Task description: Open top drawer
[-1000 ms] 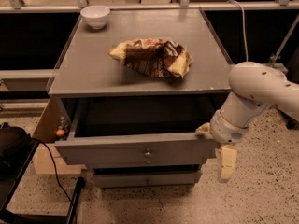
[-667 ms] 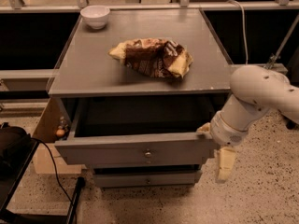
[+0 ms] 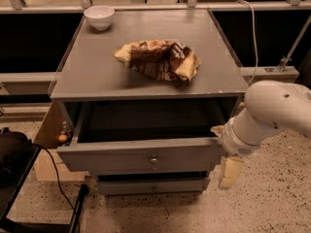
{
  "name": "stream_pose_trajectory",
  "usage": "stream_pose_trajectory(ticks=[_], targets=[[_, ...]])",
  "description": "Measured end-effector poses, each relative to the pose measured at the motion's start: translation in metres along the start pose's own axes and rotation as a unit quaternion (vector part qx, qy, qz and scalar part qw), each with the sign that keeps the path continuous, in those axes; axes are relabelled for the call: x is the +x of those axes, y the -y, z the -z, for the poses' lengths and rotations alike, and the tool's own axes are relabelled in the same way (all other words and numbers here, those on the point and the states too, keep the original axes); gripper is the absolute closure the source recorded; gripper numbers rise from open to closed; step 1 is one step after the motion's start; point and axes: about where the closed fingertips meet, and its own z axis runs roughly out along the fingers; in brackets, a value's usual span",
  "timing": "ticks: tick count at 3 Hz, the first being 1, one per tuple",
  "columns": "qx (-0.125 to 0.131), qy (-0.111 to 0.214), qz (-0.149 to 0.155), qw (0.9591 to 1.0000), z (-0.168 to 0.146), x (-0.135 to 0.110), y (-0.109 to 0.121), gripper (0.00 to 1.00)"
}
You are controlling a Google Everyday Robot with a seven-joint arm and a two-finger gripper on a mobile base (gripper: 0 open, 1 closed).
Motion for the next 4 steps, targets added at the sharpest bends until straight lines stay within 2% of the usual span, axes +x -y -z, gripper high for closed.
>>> stream_pose_trajectory(ticks=[1, 3, 4], targets=[[0.051, -0.038, 0.001, 0.998, 0.001, -0.01, 0.002, 0.0], [0.075, -0.065, -0.004, 0.9951, -0.004, -0.007, 0.006, 0.0], [0.085, -0.055, 0.004, 0.9948, -0.01, -0.011, 0.015, 0.0]])
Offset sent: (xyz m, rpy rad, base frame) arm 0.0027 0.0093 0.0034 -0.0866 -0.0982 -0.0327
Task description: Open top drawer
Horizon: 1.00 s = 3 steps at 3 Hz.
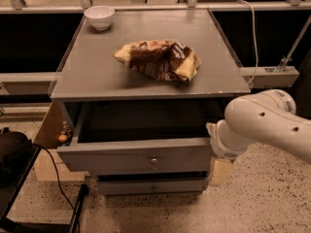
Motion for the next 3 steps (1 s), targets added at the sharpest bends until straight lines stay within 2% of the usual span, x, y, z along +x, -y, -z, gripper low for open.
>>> stream_pose_trajectory(ticks=[1, 3], targets=[[0.005, 0.015, 0.008, 0.9998, -0.007, -0.006, 0.007, 0.0], [0.001, 0.039, 0.025, 0.9989, -0.028, -0.015, 0.023, 0.0]])
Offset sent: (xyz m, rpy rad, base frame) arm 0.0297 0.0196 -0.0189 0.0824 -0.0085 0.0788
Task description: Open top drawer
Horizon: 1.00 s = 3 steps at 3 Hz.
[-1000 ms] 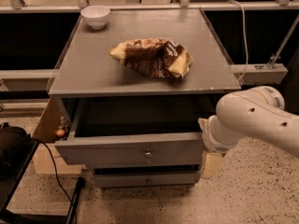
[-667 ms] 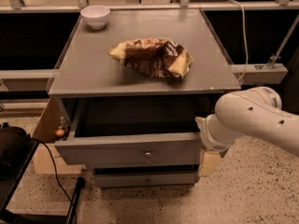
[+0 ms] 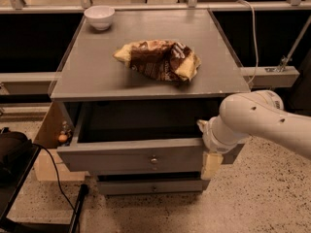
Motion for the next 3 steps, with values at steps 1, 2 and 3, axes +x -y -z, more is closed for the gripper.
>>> stream_pose_trajectory(ticks=[1, 2, 3], targets=[[-0.001, 0.011, 0.003, 0.9999, -0.015, 0.003, 0.006, 0.0], [-0.005, 0.016, 0.0, 0.9999, -0.03, 0.01, 0.009, 0.0], [-0.025, 0.018, -0.006, 0.9995, -0.046, 0.016, 0.008, 0.0]])
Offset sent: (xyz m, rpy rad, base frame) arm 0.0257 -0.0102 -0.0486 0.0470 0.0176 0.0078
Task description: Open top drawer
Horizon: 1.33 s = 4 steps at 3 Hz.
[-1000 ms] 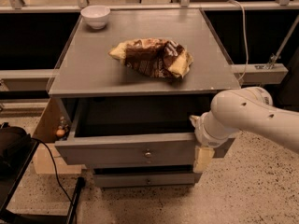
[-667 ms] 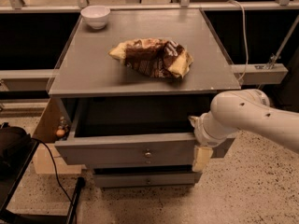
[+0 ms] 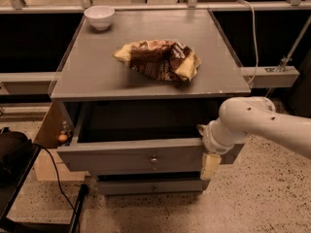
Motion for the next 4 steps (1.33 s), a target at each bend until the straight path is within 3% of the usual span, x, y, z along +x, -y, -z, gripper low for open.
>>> stream_pose_trajectory(ticks=[1, 4], targets=[[-0.025, -0.005, -0.002, 0.9997, -0.007, 0.0, -0.009, 0.0], [-0.044, -0.015, -0.005, 0.9989, 0.017, 0.003, -0.051, 0.0]])
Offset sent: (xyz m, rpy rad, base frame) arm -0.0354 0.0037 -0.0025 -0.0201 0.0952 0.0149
